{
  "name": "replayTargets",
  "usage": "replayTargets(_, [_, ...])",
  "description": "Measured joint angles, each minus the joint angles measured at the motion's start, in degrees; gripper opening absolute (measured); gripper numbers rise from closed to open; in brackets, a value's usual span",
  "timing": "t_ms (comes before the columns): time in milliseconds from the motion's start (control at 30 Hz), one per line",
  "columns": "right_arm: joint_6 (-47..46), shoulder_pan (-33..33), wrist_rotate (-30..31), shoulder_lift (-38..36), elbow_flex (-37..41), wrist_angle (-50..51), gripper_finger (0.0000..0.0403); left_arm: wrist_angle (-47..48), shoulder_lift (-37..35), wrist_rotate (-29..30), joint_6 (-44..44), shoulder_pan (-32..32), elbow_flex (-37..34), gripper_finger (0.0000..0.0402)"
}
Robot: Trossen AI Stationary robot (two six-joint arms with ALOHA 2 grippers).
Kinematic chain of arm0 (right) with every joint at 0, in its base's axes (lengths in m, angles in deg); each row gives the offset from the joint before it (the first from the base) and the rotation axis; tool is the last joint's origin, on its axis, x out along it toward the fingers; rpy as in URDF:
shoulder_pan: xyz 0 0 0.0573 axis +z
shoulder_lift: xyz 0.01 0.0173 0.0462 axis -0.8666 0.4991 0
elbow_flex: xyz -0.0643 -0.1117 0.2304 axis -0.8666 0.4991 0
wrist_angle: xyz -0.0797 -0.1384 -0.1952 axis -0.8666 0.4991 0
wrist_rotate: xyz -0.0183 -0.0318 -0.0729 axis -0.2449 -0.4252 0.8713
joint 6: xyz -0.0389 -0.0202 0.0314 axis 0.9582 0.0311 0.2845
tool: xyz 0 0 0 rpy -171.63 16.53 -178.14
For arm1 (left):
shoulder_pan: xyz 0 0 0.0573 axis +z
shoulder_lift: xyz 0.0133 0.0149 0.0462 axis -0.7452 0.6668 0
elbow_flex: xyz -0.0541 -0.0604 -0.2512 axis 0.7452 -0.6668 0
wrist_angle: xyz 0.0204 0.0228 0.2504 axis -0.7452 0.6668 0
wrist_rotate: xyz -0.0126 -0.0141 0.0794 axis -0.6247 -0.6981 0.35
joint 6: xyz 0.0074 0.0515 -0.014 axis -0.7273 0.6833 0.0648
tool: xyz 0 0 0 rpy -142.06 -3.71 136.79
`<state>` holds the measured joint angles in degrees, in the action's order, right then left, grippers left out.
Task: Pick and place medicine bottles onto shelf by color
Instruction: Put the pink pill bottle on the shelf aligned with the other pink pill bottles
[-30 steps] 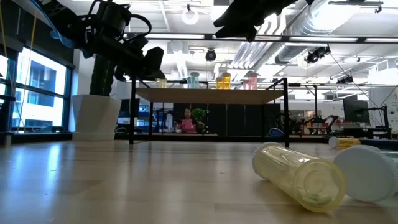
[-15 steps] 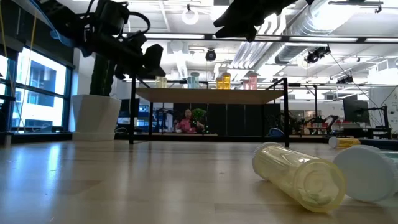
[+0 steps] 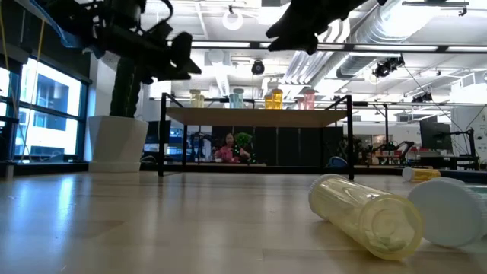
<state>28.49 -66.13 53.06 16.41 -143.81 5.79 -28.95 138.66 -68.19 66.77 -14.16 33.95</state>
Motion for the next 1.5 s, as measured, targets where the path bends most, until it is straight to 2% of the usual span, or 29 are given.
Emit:
replayTargets(300, [-7.4,0.3,0.0,-2.7,0.0,9.5,0.0195,7.9,-10.3,-3.8,1.9,-2.2,0.0,0.0209])
replayTargets(533, [-13.8,3.1,0.1,-2.6,0.7,17.3,0.0195,17.4,-16.1,-3.8,1.3,-9.0,0.0,0.0209])
replayTargets(633, [-18.4,5.3,2.8,-2.5,1.6,20.1,0.0195,19.4,-16.9,-3.8,0.5,-13.0,0.0,0.0209])
replayTargets(933, [-40.4,14.6,11.9,-2.5,1.7,36.3,0.0195,18.0,-14.9,-1.5,-3.9,-24.5,-3.2,0.0209])
replayTargets(1133, [-56.1,22.5,18.5,-2.5,1.7,42.2,0.0195,17.5,-14.6,-0.1,-6.3,-30.0,-4.2,0.0209])
replayTargets(1333, [-72.5,30.1,22.0,-2.2,1.7,49.7,0.0195,17.4,-14.6,-0.1,-6.7,-34.4,-4.2,0.0209])
replayTargets(1500, [-81.0,35.9,22.4,0.2,1.7,52.3,0.0195,17.3,-14.6,-0.1,-6.7,-37.0,-4.2,0.0209])
